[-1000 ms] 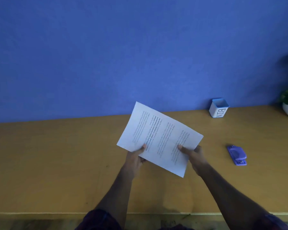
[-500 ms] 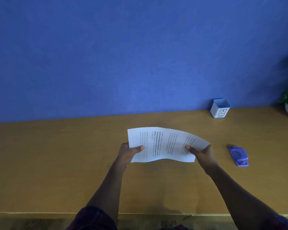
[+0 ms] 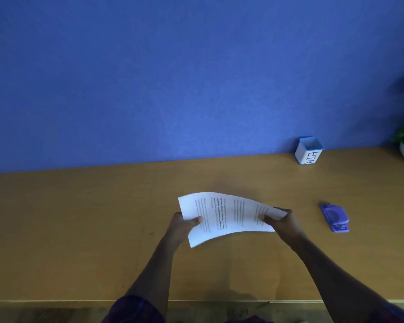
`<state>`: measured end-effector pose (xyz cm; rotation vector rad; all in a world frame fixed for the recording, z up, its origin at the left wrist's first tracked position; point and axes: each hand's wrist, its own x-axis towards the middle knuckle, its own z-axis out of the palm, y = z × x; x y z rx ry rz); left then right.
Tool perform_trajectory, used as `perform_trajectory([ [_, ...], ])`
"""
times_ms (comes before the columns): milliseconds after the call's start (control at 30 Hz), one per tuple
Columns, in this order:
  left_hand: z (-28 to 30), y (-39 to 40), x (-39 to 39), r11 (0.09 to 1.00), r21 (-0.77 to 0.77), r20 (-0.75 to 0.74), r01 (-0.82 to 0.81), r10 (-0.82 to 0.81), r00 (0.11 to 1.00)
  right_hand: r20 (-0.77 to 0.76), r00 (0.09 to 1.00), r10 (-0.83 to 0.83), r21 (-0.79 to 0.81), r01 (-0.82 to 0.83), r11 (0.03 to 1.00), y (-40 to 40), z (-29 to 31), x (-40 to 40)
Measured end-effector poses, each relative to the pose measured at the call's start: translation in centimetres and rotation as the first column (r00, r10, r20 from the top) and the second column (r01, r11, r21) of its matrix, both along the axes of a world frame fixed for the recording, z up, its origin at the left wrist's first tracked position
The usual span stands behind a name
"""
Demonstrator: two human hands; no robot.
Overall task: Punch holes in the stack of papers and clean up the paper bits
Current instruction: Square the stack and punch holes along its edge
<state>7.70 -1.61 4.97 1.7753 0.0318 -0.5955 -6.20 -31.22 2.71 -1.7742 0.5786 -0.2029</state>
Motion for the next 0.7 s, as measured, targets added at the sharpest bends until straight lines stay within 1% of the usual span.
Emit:
perform_trajectory([
  [33, -0.1, -0.1, -0.2, 0.999, 0.041, 0.017, 0.030, -0.031, 0.999, -0.061, 0.998, -0.023, -0.008, 0.022, 1.000, 0.0, -0.2, 0.0],
  [67, -0.3, -0.1, -0.4, 0.997, 0.061, 0.024, 0.048, -0.049, 0.999, -0.088, 0.995, -0.038, -0.005, 0.038, 0.999, 0.0, -0.4, -0.1],
  [100, -0.3, 0.0, -0.5, 0.998, 0.054, 0.017, 0.042, -0.043, 0.999, -0.068, 0.997, -0.036, 0.001, 0.036, 0.999, -0.1, -0.6, -0.2],
  [200, -0.1, 0.3, -0.2, 0.998, -0.058, -0.036, -0.005, 0.003, 0.999, 0.066, 0.997, -0.031, 0.008, 0.031, 0.999, 0.0, -0.1, -0.2],
  [233, 0.0, 0.4, -0.2, 0.997, -0.078, -0.044, -0.003, -0.001, 0.999, 0.086, 0.996, -0.038, 0.029, 0.036, 0.999, 0.0, 0.0, -0.2],
  [267, 0.0, 0.4, -0.2, 0.998, -0.057, -0.037, 0.015, -0.017, 0.999, 0.070, 0.996, -0.047, 0.032, 0.045, 0.998, 0.1, 0.0, -0.3],
  [300, -0.1, 0.3, -0.3, 0.999, 0.010, -0.015, 0.051, -0.051, 0.999, 0.028, 0.998, -0.052, 0.018, 0.051, 0.999, 0.0, -0.2, -0.3],
  [367, -0.8, 0.1, -0.6, 0.970, 0.198, 0.024, 0.141, -0.149, 0.989, -0.094, 0.993, -0.065, -0.067, 0.059, 0.996, 0.0, -1.1, -0.3],
  [400, -1.2, 0.0, -0.8, 0.956, 0.256, 0.026, 0.145, -0.157, 0.987, -0.134, 0.988, -0.075, -0.108, 0.061, 0.992, 0.0, -1.4, -0.4],
  [467, -1.9, -0.1, -1.0, 0.964, 0.261, 0.032, 0.046, -0.056, 0.998, -0.110, 0.986, -0.123, -0.150, 0.105, 0.983, 0.0, -1.7, -0.5],
  [500, -2.0, -0.1, -1.2, 0.974, 0.226, 0.030, -0.029, 0.023, 0.999, -0.086, 0.984, -0.153, -0.170, 0.137, 0.976, 0.1, -1.8, -0.5],
  [567, -2.1, -0.2, -1.3, 0.983, 0.102, -0.019, -0.153, 0.155, 0.988, -0.090, 0.970, -0.224, -0.182, 0.205, 0.962, 0.2, -1.8, -0.4],
  [633, -2.2, -0.6, -1.5, 0.974, 0.007, -0.083, -0.228, 0.228, 0.970, -0.130, 0.955, -0.265, -0.106, 0.252, 0.962, 0.7, -1.6, -0.1],
  [700, -2.2, -1.3, -1.7, 0.960, -0.026, -0.150, -0.278, 0.271, 0.951, -0.163, 0.958, -0.234, 0.074, 0.249, 0.966, 1.5, -1.0, 0.4],
])
